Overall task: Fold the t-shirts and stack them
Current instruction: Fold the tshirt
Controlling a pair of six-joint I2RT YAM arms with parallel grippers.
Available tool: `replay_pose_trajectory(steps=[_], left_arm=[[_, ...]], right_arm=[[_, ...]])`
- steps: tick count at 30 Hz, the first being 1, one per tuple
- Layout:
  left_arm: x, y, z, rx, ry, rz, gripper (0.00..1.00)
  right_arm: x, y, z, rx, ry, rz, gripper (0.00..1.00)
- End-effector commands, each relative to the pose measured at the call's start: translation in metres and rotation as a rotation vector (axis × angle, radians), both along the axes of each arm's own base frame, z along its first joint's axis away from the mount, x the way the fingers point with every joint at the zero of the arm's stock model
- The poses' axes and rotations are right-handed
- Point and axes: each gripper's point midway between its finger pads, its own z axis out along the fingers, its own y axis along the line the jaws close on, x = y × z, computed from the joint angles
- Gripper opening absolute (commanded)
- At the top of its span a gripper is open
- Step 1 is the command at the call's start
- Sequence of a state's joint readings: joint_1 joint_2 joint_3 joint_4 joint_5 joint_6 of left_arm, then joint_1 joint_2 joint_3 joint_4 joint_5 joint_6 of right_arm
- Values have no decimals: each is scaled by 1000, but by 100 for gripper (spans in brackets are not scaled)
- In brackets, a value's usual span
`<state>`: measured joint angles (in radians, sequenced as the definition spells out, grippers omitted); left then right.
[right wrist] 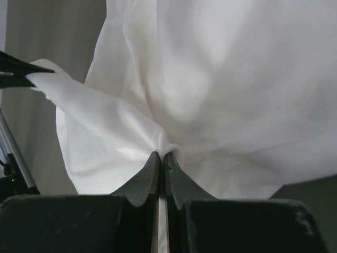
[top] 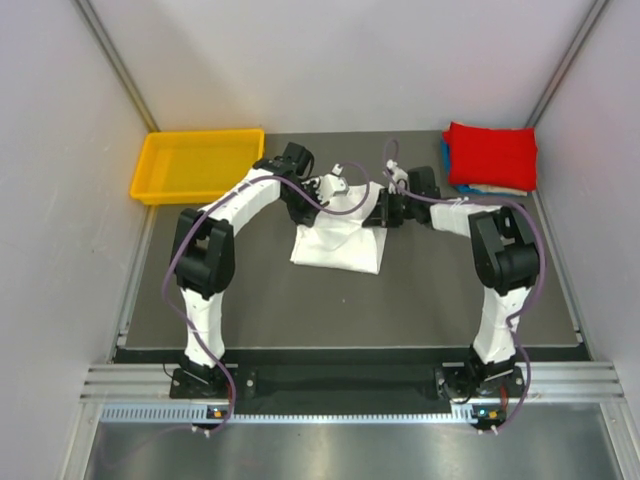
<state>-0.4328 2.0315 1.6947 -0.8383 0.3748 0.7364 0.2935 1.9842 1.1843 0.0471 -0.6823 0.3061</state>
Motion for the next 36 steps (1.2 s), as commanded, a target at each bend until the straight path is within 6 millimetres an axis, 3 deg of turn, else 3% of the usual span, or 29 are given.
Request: replay_pose_trajectory(steps=[1,2,4,5,7,8,9,10,12,13,15,19,24,25,26,27,28,30,31,33,34,35,36], left_arm=[[26,-7,17,-23,-70,63,0],[31,-8,19,-30,-69,96,0],[50,-9,35,-35,-124,143,0],[61,-10,38,-42,-148,181,0],[83,-10,52,-47,-220,235,0],[91,-12,49,-45,-231,247,0],[102,-15,63,-61,-266,255,0],[107,-17,54,-51,-256,258,0],[123,-20,63,-57,-295,274,0],[130,-18,53,-33,-303,287,0],[145,-19,54,-34,-354,300,0],[158,-17,26,16,-355,305,0],[177,-18,16,12,-406,346,1],[184,-21,13,-2,-424,364,7],[187,-21,12,-2,-436,374,15],[190,-22,11,-7,-445,382,41],[194,-17,10,13,-460,413,50],[198,-13,22,8,-482,448,64],[197,-11,27,7,-486,454,65],[190,-7,34,3,-469,467,66],[188,-2,54,-22,-479,490,67],[184,1,59,-40,-471,497,68],[175,5,51,-41,-432,500,68]], right_arm=[[17,-6,63,51,-179,-83,0],[22,-14,82,49,-227,-127,0],[33,-33,92,0,-265,-240,0],[37,-41,106,-6,-301,-287,0],[48,-55,114,-33,-330,-379,0],[52,-60,117,-37,-338,-405,0],[60,-65,121,-49,-351,-441,0],[64,-68,114,-61,-338,-456,0],[77,-70,118,-57,-342,-482,0],[82,-71,105,-72,-313,-488,0],[93,-71,105,-72,-312,-498,0],[108,-67,87,-79,-283,-505,0],[121,-72,75,-104,-275,-542,0],[123,-73,63,-116,-253,-542,1],[125,-74,59,-125,-240,-544,9],[133,-75,63,-135,-245,-561,35],[129,-79,47,-179,-193,-567,46],[127,-87,45,-203,-170,-600,67],[124,-91,60,-179,-187,-614,69],[106,-89,58,-152,-156,-614,74],[99,-85,68,-127,-158,-613,75],[85,-82,57,-112,-104,-608,75],[79,-80,54,-101,-82,-605,76]])
